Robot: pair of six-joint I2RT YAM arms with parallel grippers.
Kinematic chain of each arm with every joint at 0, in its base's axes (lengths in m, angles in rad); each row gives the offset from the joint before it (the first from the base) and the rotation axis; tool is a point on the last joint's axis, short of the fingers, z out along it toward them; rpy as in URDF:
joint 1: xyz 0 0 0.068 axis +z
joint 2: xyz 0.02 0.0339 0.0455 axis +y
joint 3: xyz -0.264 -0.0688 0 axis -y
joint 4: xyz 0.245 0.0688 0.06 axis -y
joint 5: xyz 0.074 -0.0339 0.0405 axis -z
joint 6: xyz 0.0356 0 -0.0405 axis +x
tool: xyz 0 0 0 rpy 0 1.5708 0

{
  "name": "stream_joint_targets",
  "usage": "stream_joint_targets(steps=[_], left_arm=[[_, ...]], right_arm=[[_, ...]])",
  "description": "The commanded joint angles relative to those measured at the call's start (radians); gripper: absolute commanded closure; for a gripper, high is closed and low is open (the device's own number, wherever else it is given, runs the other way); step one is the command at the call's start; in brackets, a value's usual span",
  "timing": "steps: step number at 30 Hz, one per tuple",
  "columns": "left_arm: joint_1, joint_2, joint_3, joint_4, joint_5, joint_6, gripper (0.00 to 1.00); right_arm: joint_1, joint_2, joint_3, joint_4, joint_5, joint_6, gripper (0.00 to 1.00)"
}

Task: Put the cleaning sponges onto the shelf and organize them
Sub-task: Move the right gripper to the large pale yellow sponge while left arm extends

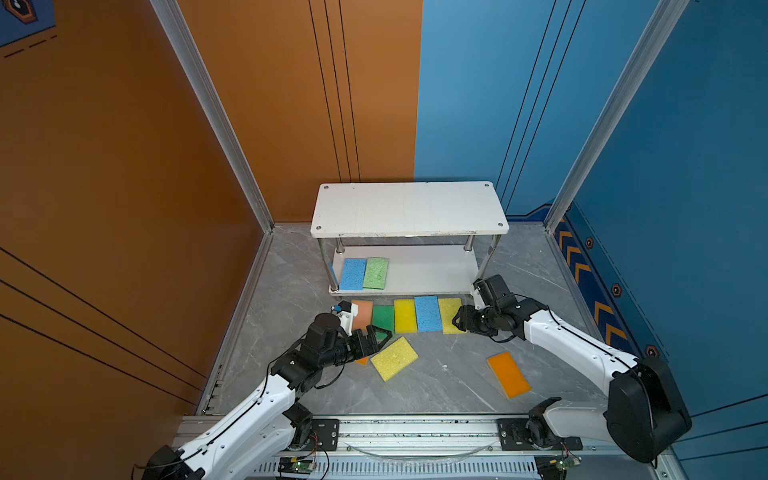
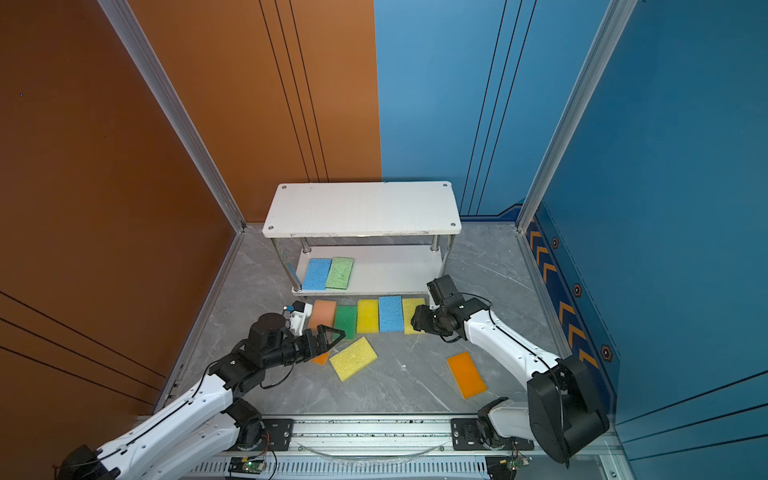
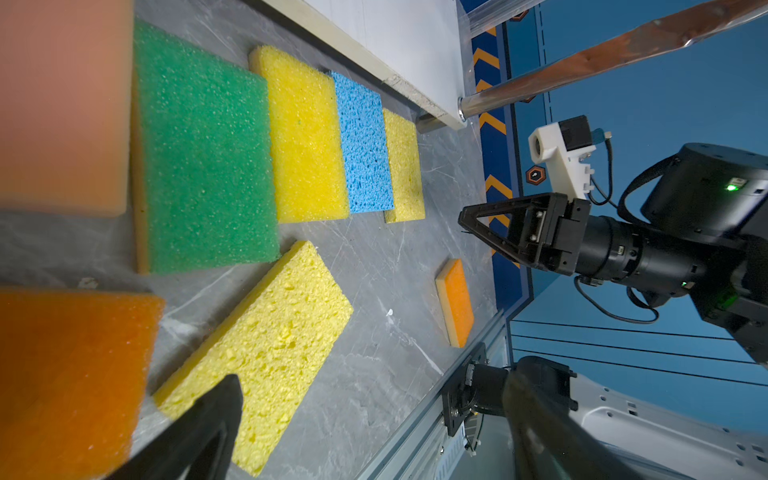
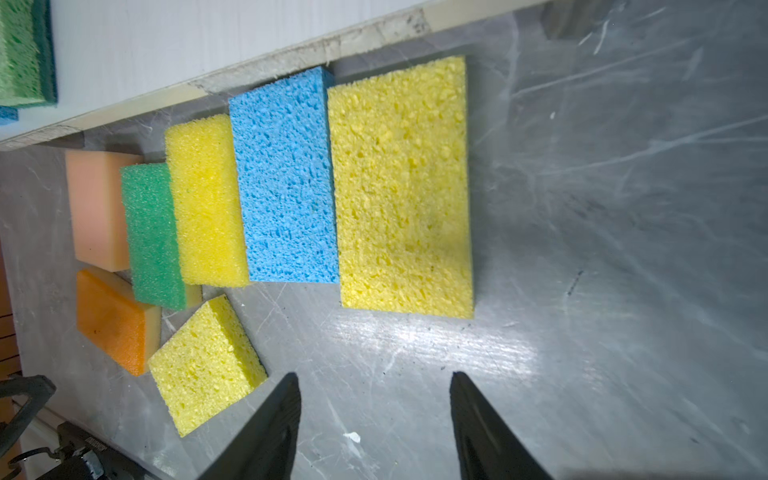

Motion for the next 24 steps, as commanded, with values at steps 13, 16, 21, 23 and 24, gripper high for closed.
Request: stream_joint_targets(steps=[13,16,21,23,24], left_arm=[[-0.026,-0.022,0.010,0.049,-0.065,0.008,0.02],[-0.026,-0.030,0.009,0.039,-0.070,0.010,0.02],[-0.021,-0.035,0.010,0.031,-0.069,0.013,0.02],[-0.020,-0.036,0.010,0.029,-0.069,0.013,0.02],[-0.020,-0.035,0.007,0.029,-0.068,0.013,0.02]], right_arm=[[-0.066,0.209,-0.003,0.064,-0.025,-0.073,0.47],[-0.067,0.238,-0.005,0.094,-0.041,-0.063,0.50],[-0.067,0.269,-0.008,0.116,-0.044,-0.059,0.54],[-0.067,0.275,-0.008,0.117,-0.042,-0.061,0.56],[-0.067,0.276,-0.009,0.117,-0.040,-0.062,0.57]])
